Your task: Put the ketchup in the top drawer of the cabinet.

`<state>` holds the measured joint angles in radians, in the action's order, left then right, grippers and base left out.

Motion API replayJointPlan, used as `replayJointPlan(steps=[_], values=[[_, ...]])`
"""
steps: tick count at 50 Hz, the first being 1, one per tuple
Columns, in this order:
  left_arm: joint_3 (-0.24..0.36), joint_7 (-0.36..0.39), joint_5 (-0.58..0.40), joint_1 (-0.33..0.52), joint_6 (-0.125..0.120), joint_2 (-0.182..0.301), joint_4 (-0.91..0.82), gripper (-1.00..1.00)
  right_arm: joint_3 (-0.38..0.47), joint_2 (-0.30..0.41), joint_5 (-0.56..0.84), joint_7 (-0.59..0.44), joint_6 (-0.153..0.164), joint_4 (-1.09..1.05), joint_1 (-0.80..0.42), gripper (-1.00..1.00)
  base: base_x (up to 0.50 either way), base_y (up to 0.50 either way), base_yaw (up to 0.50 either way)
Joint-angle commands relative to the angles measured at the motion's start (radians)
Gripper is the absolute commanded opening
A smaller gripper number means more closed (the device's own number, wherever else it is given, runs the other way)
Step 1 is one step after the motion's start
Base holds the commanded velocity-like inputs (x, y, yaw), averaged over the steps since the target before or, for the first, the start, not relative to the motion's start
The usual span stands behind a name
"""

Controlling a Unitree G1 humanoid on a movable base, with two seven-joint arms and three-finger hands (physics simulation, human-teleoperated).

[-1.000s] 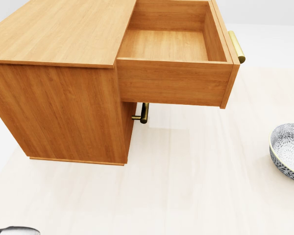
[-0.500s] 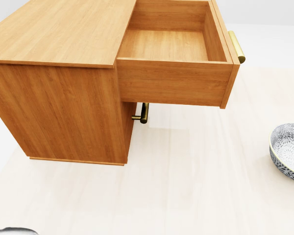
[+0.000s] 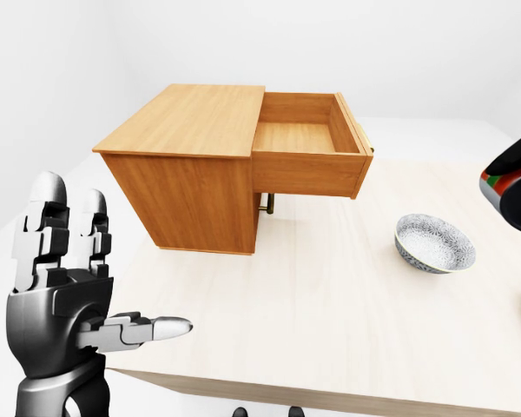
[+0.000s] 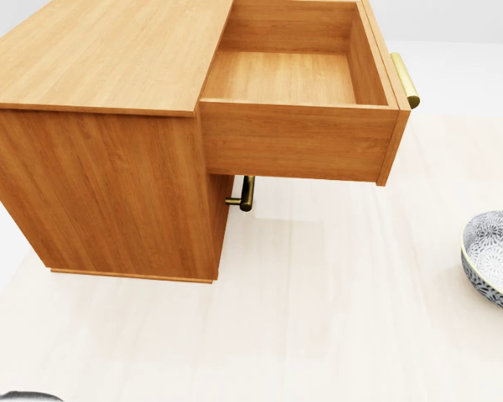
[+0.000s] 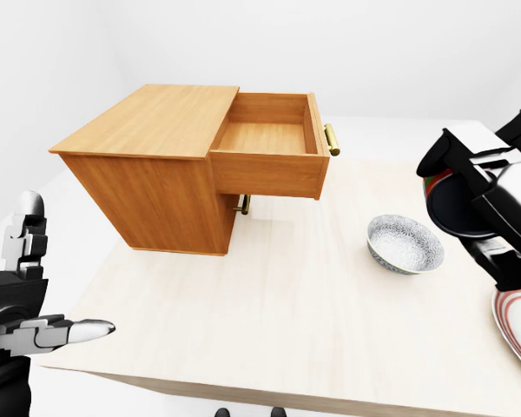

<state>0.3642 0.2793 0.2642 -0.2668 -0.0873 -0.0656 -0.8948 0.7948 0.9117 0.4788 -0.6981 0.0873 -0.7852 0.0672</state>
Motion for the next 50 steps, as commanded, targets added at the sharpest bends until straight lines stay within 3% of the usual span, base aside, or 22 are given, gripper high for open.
replayJointPlan(steps=[1,5,12,17,20,22,23,31,37,40,45,50], values=[[0.0,0.001,0.0,-0.001,0.0,-0.001,-0.001,1.0,-0.009,0.047,0.004,0.0,0.0,-0.029,-0.022,-1.0,0.0,0.0,0.0],[0.0,0.001,0.0,-0.001,0.0,-0.001,-0.001,1.0,-0.009,0.047,0.004,0.0,0.0,-0.029,-0.022,-1.0,0.0,0.0,0.0],[0.002,-0.006,0.004,0.003,0.0,0.002,-0.015,1.0,-0.122,0.192,0.022,0.0,0.0,0.044,-0.144,-1.0,0.0,0.0,0.0],[0.02,-0.005,0.019,0.006,0.0,0.005,-0.019,1.0,-0.275,0.376,-0.049,0.0,0.0,0.276,-0.389,-1.0,0.0,0.0,0.0],[0.026,-0.007,0.02,0.014,0.0,0.006,-0.013,1.0,-0.388,0.441,-0.088,0.0,0.0,0.399,-0.541,-1.0,0.0,0.0,0.0],[0.024,-0.005,0.019,0.009,0.0,0.003,-0.015,1.0,-0.515,0.478,-0.107,0.0,0.0,0.528,-0.705,-1.0,0.0,0.0,0.0],[0.02,-0.003,0.016,0.007,0.0,0.001,-0.013,1.0,-0.621,0.493,-0.091,0.0,0.0,0.637,-0.832,-1.0,0.0,0.0,0.0],[0.02,-0.007,0.014,0.012,0.0,0.003,-0.008,1.0,-1.009,0.418,0.055,0.0,0.0,1.054,-1.366,-1.0,0.0,0.0,0.0],[0.021,-0.009,0.015,0.015,0.0,0.005,-0.009,1.0,-1.147,0.278,0.199,0.0,0.0,1.381,-1.681,-1.0,0.0,0.0,0.0],[0.018,-0.009,0.013,0.013,0.0,0.005,-0.009,1.0,-1.125,0.176,0.339,0.0,0.0,1.572,-1.817,-1.0,0.0,0.0,0.0],[0.017,-0.011,0.01,0.018,0.0,0.007,-0.003,1.0,-0.954,0.021,0.607,0.0,0.0,1.773,-1.936,-1.0,0.0,0.0,0.0],[0.009,-0.011,0.007,0.012,0.0,0.005,-0.008,1.0,-0.824,-0.087,0.733,0.0,0.0,1.931,-2.058,-1.0,0.0,0.0,0.0]])
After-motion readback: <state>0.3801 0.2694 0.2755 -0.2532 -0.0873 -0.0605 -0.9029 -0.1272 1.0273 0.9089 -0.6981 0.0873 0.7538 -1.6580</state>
